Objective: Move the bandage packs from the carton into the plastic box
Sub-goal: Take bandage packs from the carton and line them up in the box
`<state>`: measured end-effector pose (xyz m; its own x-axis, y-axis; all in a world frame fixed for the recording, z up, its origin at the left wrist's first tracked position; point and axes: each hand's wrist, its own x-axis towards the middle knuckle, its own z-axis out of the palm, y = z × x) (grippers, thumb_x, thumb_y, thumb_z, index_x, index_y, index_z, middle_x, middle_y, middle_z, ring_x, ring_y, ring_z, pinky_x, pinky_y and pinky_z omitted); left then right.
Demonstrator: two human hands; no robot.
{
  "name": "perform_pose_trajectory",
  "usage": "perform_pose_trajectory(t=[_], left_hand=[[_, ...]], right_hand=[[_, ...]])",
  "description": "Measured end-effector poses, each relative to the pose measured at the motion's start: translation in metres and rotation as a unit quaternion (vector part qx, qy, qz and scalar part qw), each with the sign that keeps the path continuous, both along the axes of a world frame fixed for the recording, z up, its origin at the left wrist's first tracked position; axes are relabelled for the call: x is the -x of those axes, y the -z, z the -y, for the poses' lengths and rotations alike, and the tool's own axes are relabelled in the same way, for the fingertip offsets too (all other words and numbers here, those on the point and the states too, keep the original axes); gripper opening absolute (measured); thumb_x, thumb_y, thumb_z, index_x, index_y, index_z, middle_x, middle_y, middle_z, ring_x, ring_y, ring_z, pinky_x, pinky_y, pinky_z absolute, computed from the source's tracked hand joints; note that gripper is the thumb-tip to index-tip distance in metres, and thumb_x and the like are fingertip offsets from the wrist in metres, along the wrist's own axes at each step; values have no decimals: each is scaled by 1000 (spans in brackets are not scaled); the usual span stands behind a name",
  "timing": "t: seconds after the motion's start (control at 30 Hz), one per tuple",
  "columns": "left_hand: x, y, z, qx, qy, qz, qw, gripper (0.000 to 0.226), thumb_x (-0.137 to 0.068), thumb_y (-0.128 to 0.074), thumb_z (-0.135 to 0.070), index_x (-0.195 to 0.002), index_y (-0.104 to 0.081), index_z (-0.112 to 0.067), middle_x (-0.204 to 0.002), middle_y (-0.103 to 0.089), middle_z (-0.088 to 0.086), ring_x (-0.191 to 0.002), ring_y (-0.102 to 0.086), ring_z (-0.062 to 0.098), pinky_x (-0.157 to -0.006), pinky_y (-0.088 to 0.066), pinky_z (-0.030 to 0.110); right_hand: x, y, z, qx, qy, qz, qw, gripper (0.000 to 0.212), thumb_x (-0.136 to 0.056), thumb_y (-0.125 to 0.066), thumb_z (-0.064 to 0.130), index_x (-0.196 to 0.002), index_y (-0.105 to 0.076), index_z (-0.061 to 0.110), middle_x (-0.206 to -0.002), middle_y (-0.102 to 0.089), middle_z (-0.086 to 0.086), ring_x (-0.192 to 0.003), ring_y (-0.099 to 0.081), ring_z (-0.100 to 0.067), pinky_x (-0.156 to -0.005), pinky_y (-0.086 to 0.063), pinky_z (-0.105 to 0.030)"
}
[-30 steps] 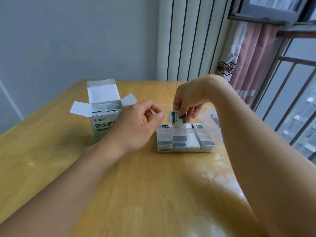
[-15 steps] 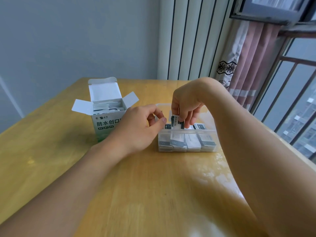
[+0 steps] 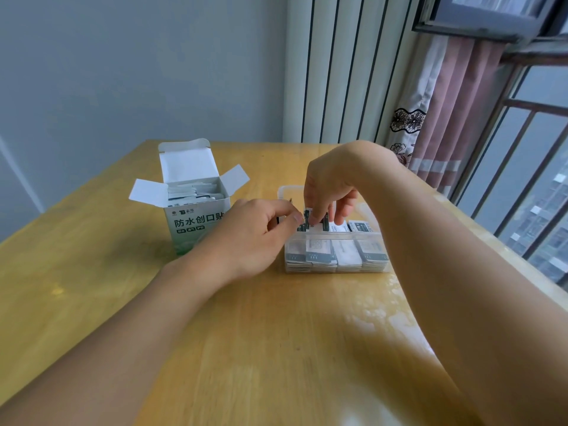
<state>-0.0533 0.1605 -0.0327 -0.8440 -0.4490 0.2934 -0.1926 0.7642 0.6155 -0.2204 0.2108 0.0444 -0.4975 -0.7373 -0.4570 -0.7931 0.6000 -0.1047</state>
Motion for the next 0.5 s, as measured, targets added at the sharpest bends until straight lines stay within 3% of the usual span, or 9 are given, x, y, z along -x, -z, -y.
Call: perform_pose_trajectory(t=[0.07, 0.13, 0.3, 0.5], left_hand=[[0, 0, -2, 19, -8, 16, 1000, 46, -103, -40, -47, -93, -74, -17, -45, -46, -12, -48, -42, 11, -55, -38, 34], [-1, -1, -3, 49, -17, 24, 998, 54, -102, -35, -51, -90, -73, -15, -42, -45, -11, -46, -42, 11, -56, -44, 36], [-4, -5, -9, 95, -20, 46, 994, 57, -101, -29, -54, -78, -69, -19, -52, -53, -4, -60, -57, 20, -63, -51, 38], [-2, -6, -11, 111, -20, 71, 991, 63, -98, -25, -60, -81, -72, -20, -60, -59, 1, -73, -63, 26, -73, -54, 40]], right_hand=[[-2, 1, 0, -13, 3, -15, 1000, 57, -84, -79, 26, -134, -57, 10, -101, -74, -12, -83, -74, -23, -93, -58, -41], [-4, 1, 1, -12, 3, -24, 1000, 58, -83, -80, 25, -134, -58, 9, -97, -73, -11, -86, -76, -23, -94, -58, -45], [-6, 3, 0, -24, -11, -43, 999, 55, -83, -81, 22, -132, -60, 10, -95, -75, -9, -90, -75, -22, -94, -57, -45], [-1, 8, 2, -55, -11, -94, 994, 43, -83, -81, 28, -121, -69, 13, -102, -77, -5, -100, -73, -21, -98, -55, -41]])
